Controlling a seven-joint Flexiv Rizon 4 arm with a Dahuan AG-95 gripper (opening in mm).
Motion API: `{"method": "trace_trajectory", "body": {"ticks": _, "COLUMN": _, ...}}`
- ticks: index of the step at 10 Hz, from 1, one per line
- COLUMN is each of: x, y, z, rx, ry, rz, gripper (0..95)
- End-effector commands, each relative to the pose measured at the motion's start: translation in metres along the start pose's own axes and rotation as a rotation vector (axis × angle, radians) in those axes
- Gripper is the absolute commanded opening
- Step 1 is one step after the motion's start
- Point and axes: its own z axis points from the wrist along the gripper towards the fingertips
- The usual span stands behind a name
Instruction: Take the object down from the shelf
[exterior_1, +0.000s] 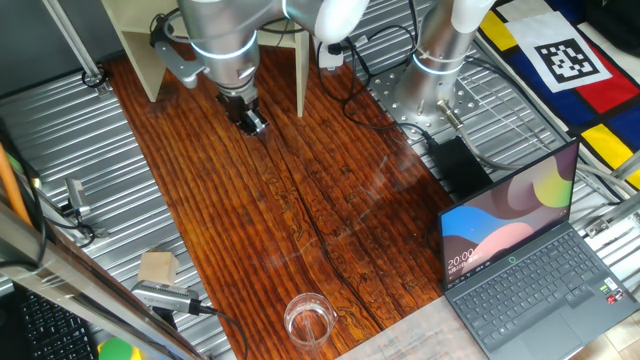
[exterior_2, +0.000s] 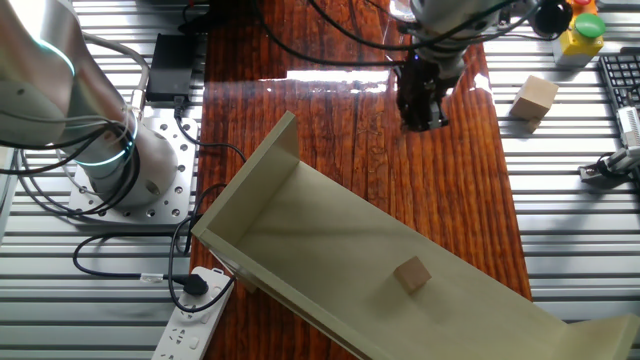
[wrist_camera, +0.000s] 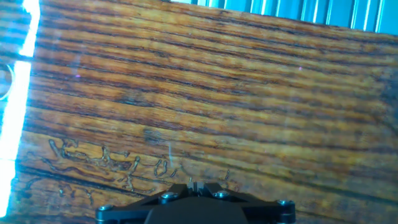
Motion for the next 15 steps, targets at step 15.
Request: {"method": "trace_trajectory", "body": {"ticks": 15, "x": 0.108, "y": -0.169, "z": -0.135, "rx": 0.006, "ry": -0.021, "rz": -0.423, "gripper": 19.0}}
